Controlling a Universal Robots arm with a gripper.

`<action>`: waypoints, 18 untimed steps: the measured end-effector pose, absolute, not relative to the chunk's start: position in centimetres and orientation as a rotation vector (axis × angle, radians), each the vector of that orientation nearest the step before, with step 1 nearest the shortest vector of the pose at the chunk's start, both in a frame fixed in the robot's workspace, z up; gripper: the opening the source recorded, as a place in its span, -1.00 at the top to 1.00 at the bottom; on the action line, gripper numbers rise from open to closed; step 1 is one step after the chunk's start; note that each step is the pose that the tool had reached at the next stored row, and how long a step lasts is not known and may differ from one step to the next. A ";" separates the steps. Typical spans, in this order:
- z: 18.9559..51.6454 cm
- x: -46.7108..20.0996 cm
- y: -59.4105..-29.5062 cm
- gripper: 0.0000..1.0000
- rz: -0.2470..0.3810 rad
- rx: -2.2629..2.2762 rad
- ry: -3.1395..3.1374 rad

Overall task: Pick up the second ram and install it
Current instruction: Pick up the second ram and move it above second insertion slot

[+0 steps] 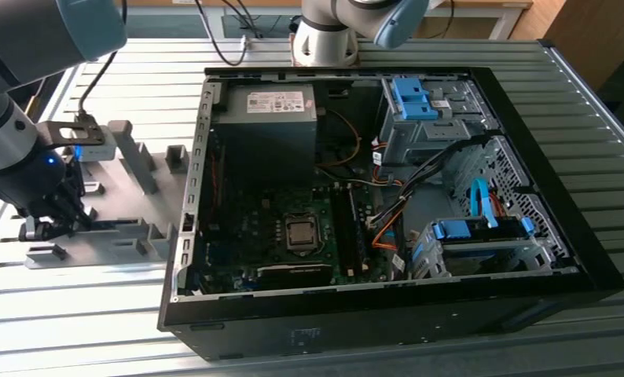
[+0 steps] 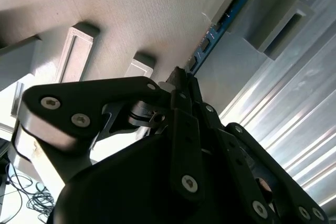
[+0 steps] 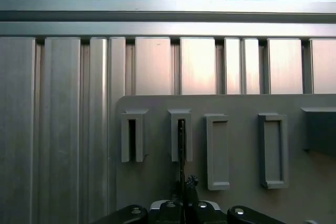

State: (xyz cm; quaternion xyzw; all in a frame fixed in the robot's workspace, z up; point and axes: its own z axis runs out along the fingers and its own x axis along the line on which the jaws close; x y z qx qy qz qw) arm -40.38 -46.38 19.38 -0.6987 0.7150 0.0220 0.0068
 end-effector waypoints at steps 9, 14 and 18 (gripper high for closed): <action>20.2 -40.4 -46.4 0.73 0.069 -2.185 2.236; 20.2 -40.4 -46.4 0.73 0.069 -2.186 2.237; 20.3 -40.4 -46.4 0.73 0.069 -2.186 2.237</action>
